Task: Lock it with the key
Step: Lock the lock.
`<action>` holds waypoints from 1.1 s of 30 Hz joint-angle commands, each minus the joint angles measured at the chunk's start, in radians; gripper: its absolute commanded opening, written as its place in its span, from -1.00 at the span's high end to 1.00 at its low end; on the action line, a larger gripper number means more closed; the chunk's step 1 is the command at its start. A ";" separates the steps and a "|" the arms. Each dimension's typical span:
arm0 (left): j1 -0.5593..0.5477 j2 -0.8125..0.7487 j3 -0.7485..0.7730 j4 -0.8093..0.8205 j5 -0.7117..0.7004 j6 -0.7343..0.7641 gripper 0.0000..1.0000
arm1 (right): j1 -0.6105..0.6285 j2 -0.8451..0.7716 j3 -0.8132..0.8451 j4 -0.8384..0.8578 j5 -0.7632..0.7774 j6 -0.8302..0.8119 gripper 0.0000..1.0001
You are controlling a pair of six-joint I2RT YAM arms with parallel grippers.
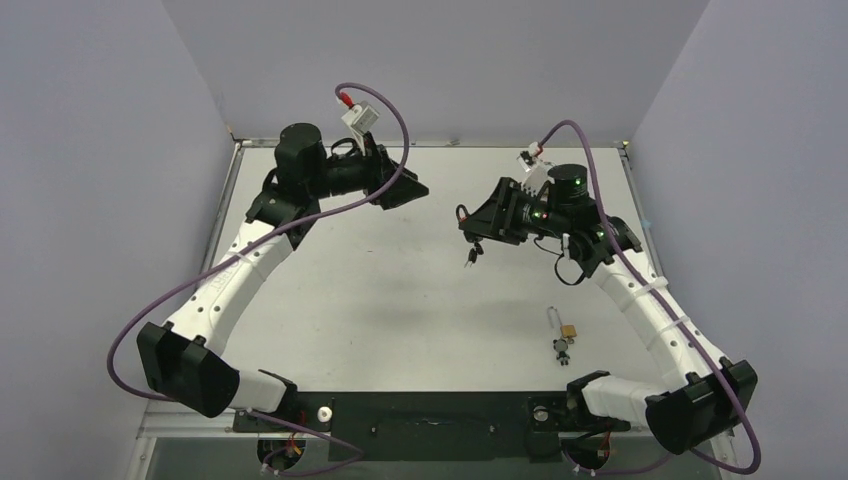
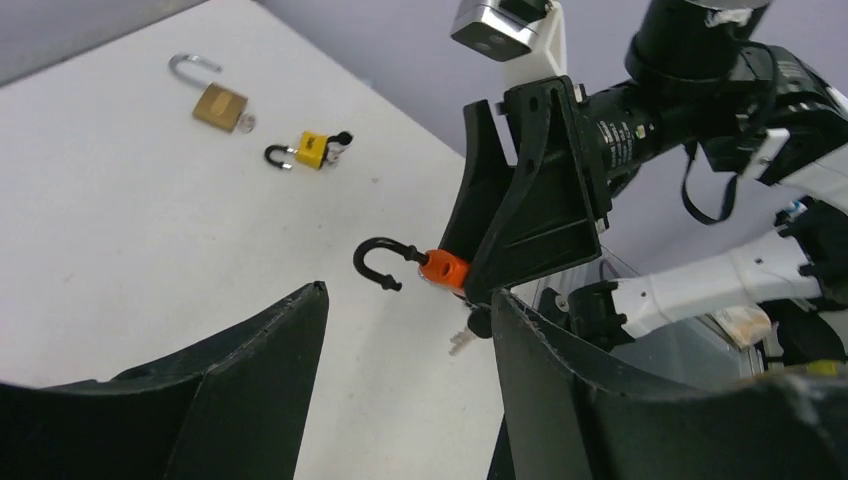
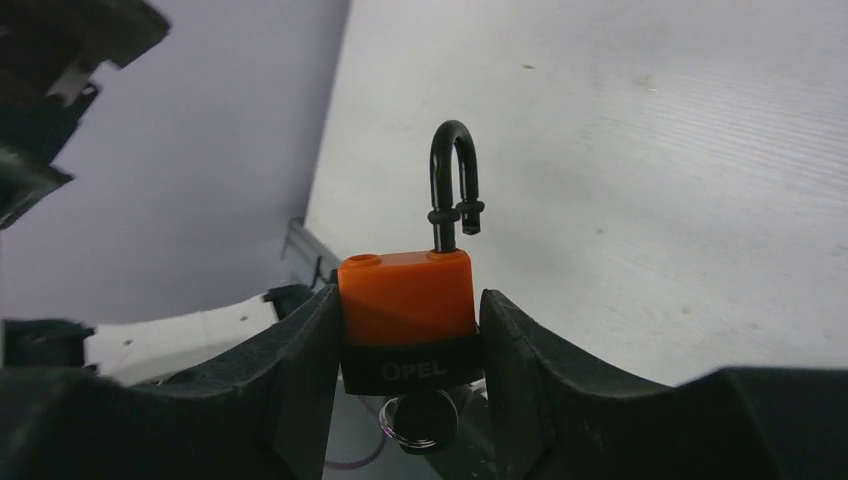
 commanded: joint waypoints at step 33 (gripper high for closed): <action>0.017 -0.106 -0.053 0.465 0.499 -0.297 0.18 | 0.204 -0.088 0.176 0.313 -0.273 0.145 1.00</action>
